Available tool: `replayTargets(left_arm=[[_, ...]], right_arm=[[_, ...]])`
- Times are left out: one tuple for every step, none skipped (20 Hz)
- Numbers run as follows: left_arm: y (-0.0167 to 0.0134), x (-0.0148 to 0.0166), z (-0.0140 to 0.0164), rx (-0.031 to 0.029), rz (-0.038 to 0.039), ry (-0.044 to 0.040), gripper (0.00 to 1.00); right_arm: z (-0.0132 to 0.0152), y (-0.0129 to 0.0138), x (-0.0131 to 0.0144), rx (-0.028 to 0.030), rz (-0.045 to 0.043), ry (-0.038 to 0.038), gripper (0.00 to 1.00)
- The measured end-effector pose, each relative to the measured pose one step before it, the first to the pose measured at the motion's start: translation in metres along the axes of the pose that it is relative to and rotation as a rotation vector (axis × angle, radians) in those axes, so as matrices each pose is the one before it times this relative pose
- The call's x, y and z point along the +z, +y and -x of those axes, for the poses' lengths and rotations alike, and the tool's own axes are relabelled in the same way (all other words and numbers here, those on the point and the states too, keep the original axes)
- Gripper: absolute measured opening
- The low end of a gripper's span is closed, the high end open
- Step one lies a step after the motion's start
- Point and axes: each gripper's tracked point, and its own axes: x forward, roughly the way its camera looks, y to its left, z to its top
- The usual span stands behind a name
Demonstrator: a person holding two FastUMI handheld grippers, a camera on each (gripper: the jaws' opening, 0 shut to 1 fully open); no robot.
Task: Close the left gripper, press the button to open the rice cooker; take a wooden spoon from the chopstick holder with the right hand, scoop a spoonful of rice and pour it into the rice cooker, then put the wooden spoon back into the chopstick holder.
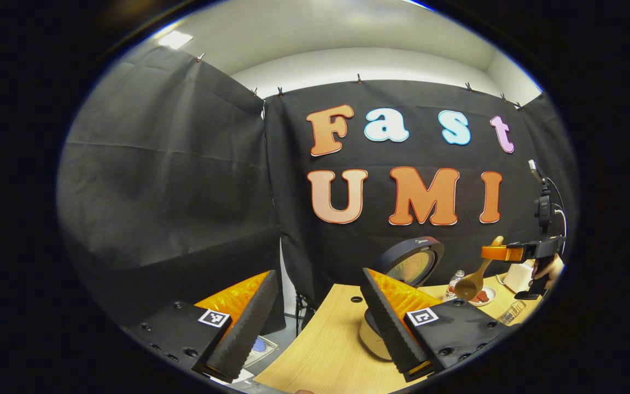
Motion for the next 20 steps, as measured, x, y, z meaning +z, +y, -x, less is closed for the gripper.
replayTargets(left_arm=[[-0.00470,0.00222,-0.00502,-0.00539,-0.00022,-0.00227,0.99],[-0.00382,0.00111,-0.00260,-0.00452,-0.00005,-0.00080,0.99],[-0.00388,-0.00122,-0.00204,-0.00595,0.00064,0.00138,1.00],[-0.00345,-0.00135,-0.00101,-0.00610,0.00005,0.00255,1.00],[-0.00230,-0.00138,-0.00034,-0.00495,-0.00025,0.00329,1.00],[-0.00296,-0.00133,-0.00163,-0.00475,-0.00077,0.00408,0.99],[-0.00270,-0.00153,-0.00060,-0.00475,-0.00044,0.00343,0.99],[-0.00254,-0.00161,-0.00177,-0.00510,-0.00091,0.00341,0.98],[-0.00250,-0.00122,-0.00237,-0.00359,-0.00185,0.00295,0.98],[-0.00298,-0.00071,-0.00193,-0.00312,-0.00196,0.00358,0.98],[-0.00312,-0.00128,-0.00167,-0.00341,0.00037,0.00163,0.98],[-0.00338,-0.00015,-0.00120,-0.00633,0.00273,-0.00082,0.98],[-0.00468,0.00045,-0.00266,-0.00696,0.00261,-0.00032,0.98],[-0.00352,0.00108,-0.00207,-0.00462,0.00084,-0.00055,0.98],[-0.00185,-0.00120,-0.00053,-0.00182,-0.00007,0.00011,0.98],[-0.00263,0.00005,-0.00165,-0.00321,-0.00142,0.00277,0.98],[-0.00279,-0.00054,-0.00056,-0.00166,-0.00255,0.00234,0.98],[-0.00147,0.00077,-0.00038,-0.00011,-0.00483,0.00128,0.98],[-0.00155,0.00116,0.00014,0.00247,-0.00685,-0.00087,0.98],[-0.00181,0.00115,-0.00164,0.00327,-0.00748,-0.00030,0.98]], right_arm=[[0.00530,-0.01203,0.00146,-0.02038,-0.00189,-0.00285,0.11],[0.00773,-0.01152,0.00296,-0.02070,-0.00424,-0.00118,0.11],[0.00648,-0.01255,0.00205,-0.01884,-0.00635,-0.00223,0.11],[0.00637,-0.01306,0.00298,-0.01749,-0.00767,-0.00414,0.11],[0.00682,-0.01392,0.00144,-0.02094,-0.00817,-0.00308,0.11],[0.00705,-0.01606,0.00339,-0.02234,-0.00912,-0.00080,0.11],[0.00685,-0.01498,0.00073,-0.02405,-0.00756,-0.00215,0.11],[0.00615,-0.01714,0.00059,-0.02572,-0.00630,-0.00025,0.11],[0.00540,-0.01631,-0.00149,-0.02598,-0.00365,-0.00176,0.11],[0.00519,-0.01682,-0.00244,-0.02860,-0.00382,0.00260,0.11],[0.00483,-0.01705,-0.00024,-0.02958,-0.00591,0.00292,0.11],[0.00467,-0.01659,-0.00194,-0.02472,-0.00873,0.00155,0.11],[0.00294,-0.01467,-0.00092,-0.02333,-0.01292,0.00031,0.11],[0.00170,-0.01294,-0.00239,-0.01914,-0.01223,0.00219,0.11],[0.00296,-0.01364,-0.00309,-0.01800,-0.00985,0.00157,0.11],[0.00215,-0.01410,-0.00423,-0.01937,-0.00746,0.00645,0.11],[0.00014,-0.01231,-0.00491,-0.01720,-0.00568,0.00764,0.11],[0.00010,-0.01214,-0.00631,-0.01381,-0.00557,0.00780,0.11],[-0.00179,-0.01035,-0.00795,-0.01145,-0.00595,0.01261,0.11],[-0.00244,-0.00963,-0.01014,-0.01140,-0.00605,0.01598,0.11]])
